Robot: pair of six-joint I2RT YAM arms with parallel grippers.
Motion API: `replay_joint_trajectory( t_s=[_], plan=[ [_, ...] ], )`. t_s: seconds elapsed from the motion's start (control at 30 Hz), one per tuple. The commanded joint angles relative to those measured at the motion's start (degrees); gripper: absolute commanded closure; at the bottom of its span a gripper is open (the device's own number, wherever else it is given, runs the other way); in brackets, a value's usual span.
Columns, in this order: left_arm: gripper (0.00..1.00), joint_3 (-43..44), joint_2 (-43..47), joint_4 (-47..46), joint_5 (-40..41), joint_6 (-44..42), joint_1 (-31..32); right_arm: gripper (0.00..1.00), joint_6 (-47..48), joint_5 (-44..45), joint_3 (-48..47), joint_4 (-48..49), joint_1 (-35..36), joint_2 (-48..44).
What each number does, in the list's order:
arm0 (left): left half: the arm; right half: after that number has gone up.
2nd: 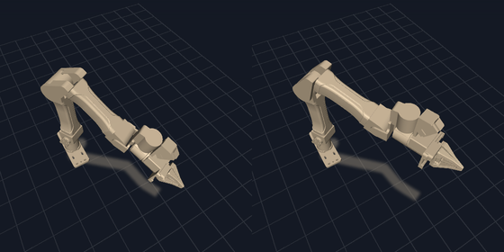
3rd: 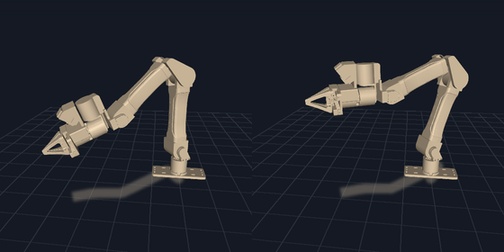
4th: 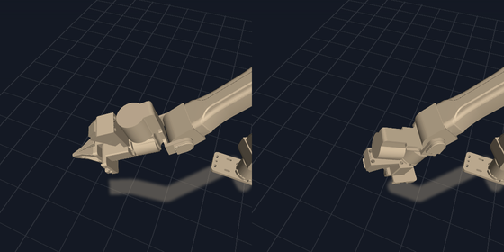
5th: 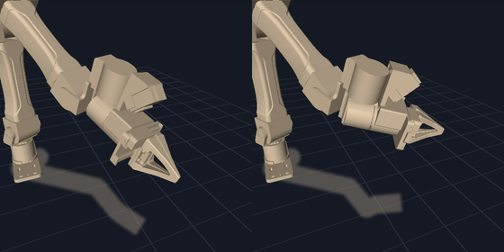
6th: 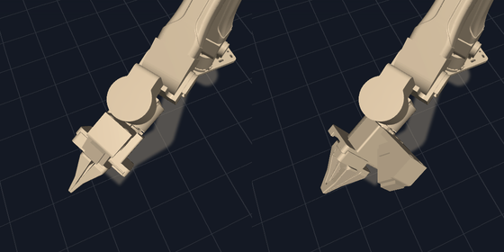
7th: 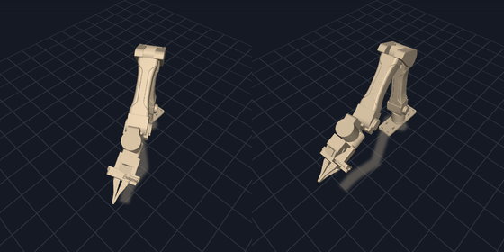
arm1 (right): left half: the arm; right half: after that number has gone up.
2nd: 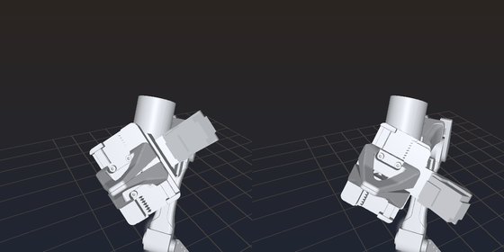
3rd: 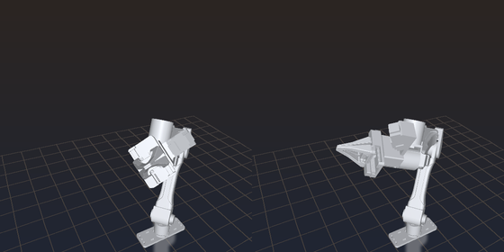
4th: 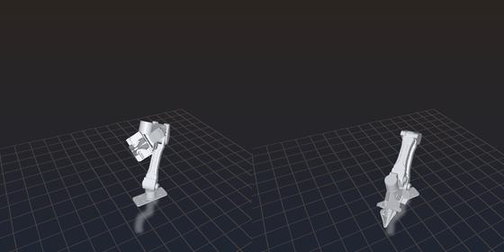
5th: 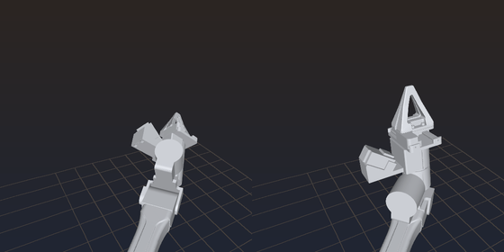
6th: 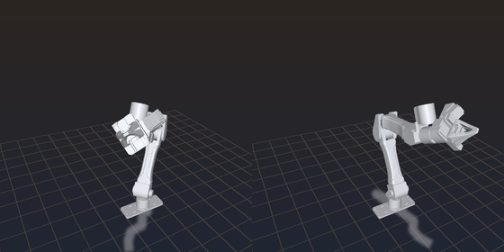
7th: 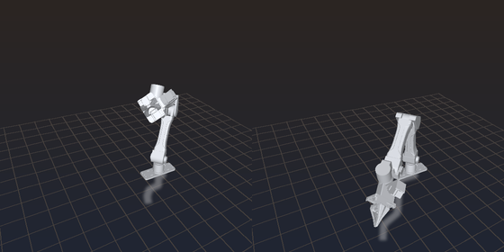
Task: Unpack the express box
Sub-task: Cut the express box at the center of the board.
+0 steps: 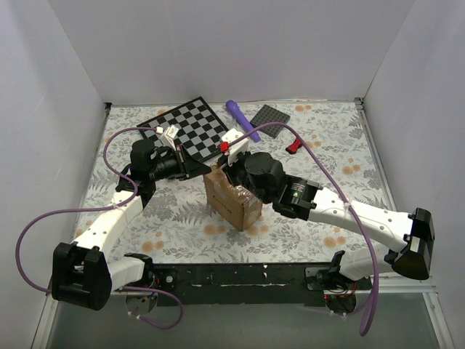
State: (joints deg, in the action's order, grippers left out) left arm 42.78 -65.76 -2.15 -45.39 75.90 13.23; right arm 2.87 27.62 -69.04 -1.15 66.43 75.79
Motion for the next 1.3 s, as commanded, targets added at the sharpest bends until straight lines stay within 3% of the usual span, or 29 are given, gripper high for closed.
replay_joint_trajectory(
  t_s=[0.0, 1.27],
  plan=[
    [1.00, -1.2, 1.1, 3.4, -1.1, -0.1, 0.4, 0.99, -1.5, -1.6, 0.4, -5.2, 0.4, -1.4],
    [1.00, -0.9, 1.2, 4.2, 0.9, 0.4, 0.5, 0.99, -4.6, -1.2, 2.6, -12.5, 0.5, -12.1]
  ],
)
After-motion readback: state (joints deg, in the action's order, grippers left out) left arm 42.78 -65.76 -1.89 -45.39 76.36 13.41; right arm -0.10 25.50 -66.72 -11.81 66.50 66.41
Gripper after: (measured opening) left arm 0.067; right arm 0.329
